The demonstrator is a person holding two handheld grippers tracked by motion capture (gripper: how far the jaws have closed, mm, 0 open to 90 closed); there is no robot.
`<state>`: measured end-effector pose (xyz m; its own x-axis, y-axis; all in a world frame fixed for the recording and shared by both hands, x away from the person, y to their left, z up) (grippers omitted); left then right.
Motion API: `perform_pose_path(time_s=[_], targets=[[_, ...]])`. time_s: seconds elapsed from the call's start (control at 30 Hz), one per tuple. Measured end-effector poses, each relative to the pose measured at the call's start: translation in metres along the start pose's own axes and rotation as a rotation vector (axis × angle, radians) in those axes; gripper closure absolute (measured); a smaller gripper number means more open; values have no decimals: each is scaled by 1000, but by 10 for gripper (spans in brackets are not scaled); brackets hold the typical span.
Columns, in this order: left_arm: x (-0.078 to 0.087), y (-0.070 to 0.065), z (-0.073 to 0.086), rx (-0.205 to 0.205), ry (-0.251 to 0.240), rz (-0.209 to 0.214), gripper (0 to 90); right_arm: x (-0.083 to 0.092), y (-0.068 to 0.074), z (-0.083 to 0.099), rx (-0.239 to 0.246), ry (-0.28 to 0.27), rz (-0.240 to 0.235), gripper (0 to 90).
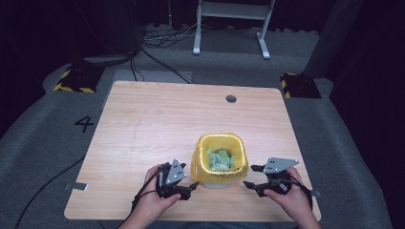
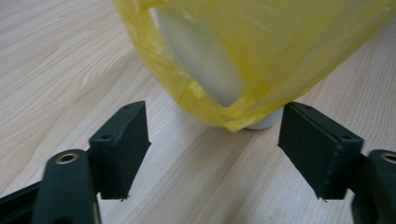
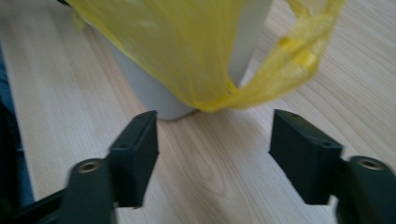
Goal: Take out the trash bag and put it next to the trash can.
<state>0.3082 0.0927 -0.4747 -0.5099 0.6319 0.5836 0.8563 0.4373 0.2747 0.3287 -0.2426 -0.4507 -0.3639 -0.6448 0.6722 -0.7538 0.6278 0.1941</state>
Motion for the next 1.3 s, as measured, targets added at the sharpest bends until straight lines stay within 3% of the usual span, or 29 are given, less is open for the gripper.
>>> perform_pose_path(time_s=[0.03,0.07,0.13,0.17,0.2,0.27,0.4,0.5,0.77,0.9,1.1,1.3], targets=[[-2,0,-1,-11,-9,3,314,-1,4,-3,0,-14,-27,426],[-3,0,-2,-19,-13,11,314,-1,4,-3,0,-14,-27,426],[-5,0,-4,-22,-31,42,443,-1,7,-6,20,-21,-25,491],[-4,0,-6,-45,-35,64,562,-1,9,-8,34,-29,-19,587],[3,-1,-10,-75,-18,77,782,4,15,-10,62,-37,1,749],[14,-3,-17,-76,-24,82,884,11,22,-12,80,-46,8,848],[33,-5,-28,-94,-60,58,897,27,38,-17,111,-87,42,883],[44,-7,-34,-111,-103,23,898,39,46,-22,114,-127,41,883],[64,2,-55,-154,-173,-56,898,60,58,-36,155,-218,117,879],[71,7,-62,-139,-213,-85,899,67,64,-46,169,-252,128,877],[71,15,-81,-133,-261,-81,898,70,73,-63,202,-289,121,878],[55,12,-99,-163,-246,-16,897,57,83,-80,241,-309,90,878]])
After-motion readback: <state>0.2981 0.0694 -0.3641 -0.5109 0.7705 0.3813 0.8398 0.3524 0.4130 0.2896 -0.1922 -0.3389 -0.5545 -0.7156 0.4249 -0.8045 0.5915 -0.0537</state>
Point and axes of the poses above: each handheld gripper's, and its own axes: x roughly backward along the jaws, z roughly out of its underside, y roughly to its left, the point moved 1 cm from there along -x, roughly forward along the jaws, and after that the axes turned 15 degrees about -x, right-handed, at the moved point
